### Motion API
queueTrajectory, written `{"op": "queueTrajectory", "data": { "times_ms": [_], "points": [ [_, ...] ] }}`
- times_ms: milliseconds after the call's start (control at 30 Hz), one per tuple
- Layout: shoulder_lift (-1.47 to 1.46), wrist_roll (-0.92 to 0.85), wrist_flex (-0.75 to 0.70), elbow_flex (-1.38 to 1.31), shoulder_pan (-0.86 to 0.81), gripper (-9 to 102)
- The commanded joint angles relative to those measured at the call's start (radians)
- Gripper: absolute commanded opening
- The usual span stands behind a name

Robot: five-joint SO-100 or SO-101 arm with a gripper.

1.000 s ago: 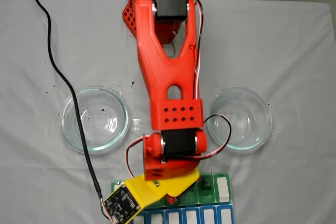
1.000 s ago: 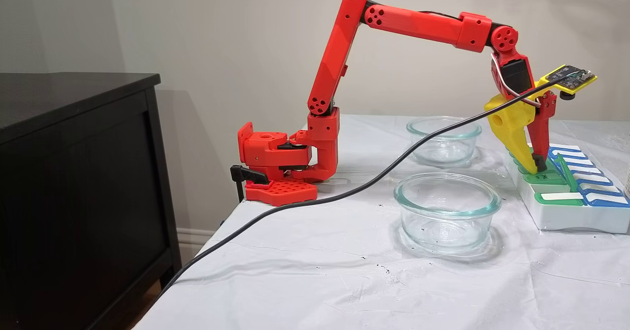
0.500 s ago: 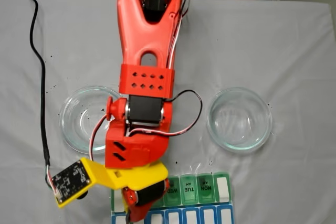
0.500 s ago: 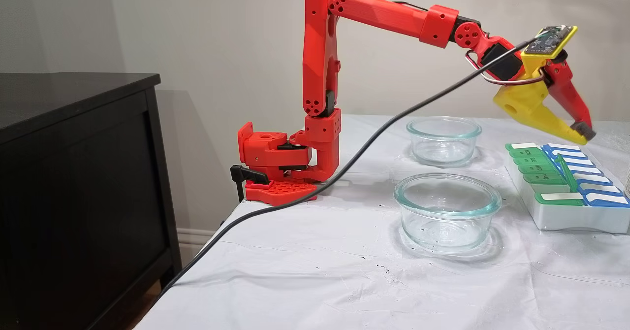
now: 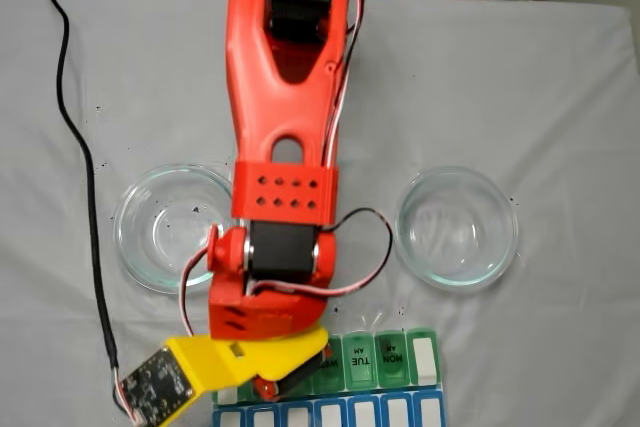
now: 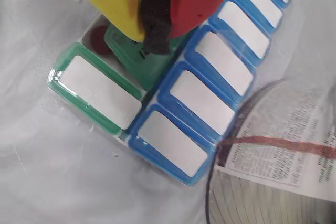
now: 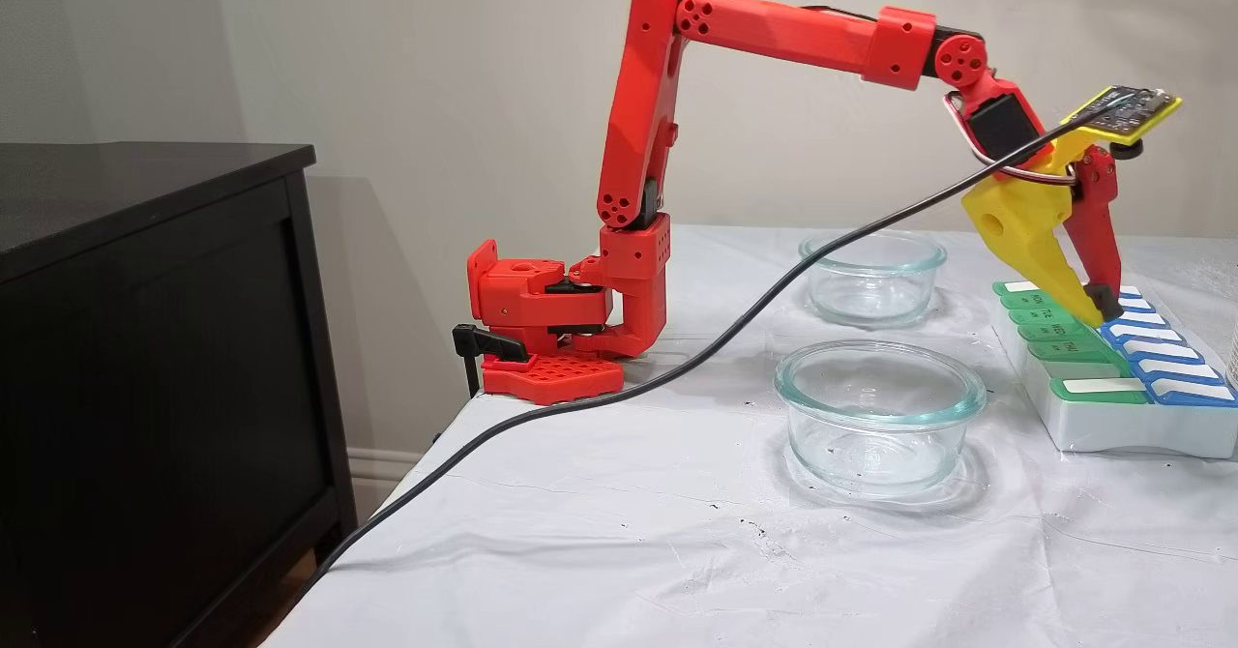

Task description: Sort medicines into box.

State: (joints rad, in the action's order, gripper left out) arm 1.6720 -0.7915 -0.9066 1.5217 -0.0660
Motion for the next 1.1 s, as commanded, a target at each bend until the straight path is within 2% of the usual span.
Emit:
{"op": "queueTrajectory", "data": {
  "times_ms": [0,267,500,833,967,1067],
  "points": [
    [0.037,-0.057,-0.118,-0.147,0.018,0],
    [0.043,-0.101,-0.155,-0.141,0.005,0],
    [0.011,-0.156,-0.129,-0.141,-0.018,0],
    [0.005,-0.160,-0.146,-0.187,-0.044,0],
    [-0.061,-0.196,-0.117,-0.166,-0.037,0],
    [-0.123,-0.227,-0.150,-0.166,-0.020,0]
  ]
}}
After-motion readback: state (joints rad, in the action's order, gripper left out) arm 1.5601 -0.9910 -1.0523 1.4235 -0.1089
